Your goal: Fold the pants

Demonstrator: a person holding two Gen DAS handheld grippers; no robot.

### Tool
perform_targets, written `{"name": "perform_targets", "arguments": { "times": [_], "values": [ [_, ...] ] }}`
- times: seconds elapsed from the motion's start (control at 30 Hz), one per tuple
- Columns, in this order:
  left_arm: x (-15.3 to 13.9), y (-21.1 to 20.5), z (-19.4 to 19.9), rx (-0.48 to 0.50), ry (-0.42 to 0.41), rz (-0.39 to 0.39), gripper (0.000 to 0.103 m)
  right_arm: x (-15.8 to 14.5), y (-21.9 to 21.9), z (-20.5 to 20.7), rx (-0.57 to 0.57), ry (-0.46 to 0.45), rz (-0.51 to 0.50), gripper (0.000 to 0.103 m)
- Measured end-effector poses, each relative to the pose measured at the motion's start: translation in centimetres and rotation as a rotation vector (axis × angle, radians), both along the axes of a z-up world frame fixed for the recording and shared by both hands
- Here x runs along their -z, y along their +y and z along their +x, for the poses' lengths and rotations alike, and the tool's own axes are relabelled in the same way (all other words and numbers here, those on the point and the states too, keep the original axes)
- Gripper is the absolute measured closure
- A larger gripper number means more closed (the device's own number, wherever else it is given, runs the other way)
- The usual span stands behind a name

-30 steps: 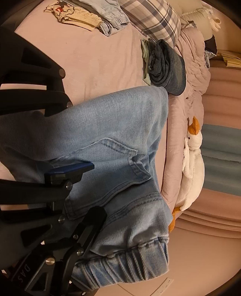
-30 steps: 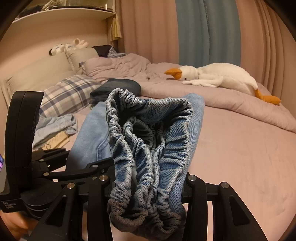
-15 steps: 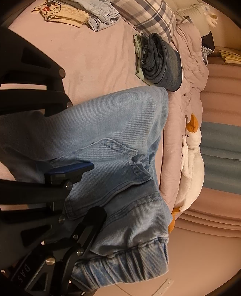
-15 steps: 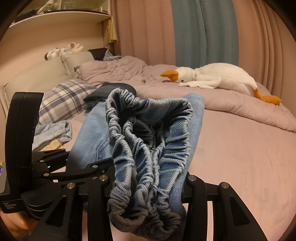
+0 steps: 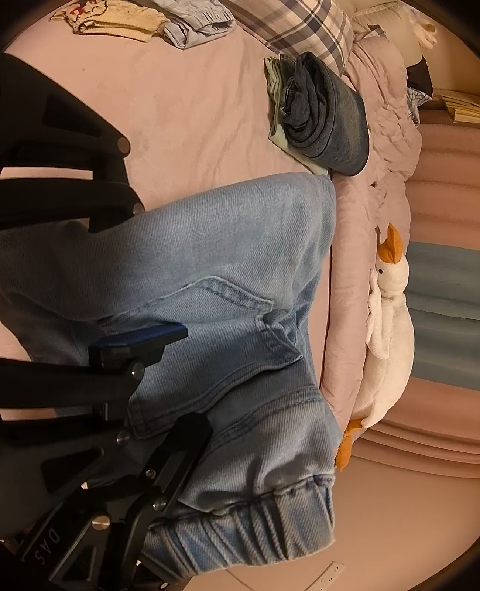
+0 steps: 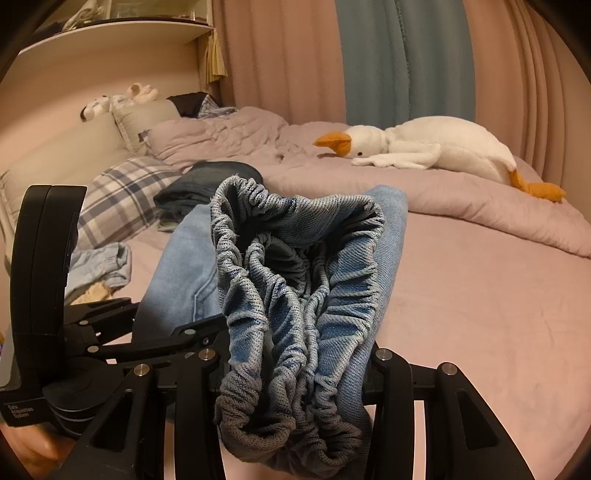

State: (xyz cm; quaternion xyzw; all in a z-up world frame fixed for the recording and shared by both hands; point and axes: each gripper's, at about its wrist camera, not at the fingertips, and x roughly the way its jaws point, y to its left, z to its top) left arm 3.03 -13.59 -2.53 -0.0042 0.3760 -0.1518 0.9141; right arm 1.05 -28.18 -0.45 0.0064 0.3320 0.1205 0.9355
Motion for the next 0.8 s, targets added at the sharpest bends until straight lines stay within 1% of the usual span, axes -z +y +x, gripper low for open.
{"name": "perform_targets", "arguments": {
  "times": [0.8],
  "values": [
    [1.3, -1.2, 3.2, 0.018, 0.02, 0.012, 0.068, 1.4, -0.8, 2.6, 0.026, 0.023, 0.016, 0.058]
  ]
}}
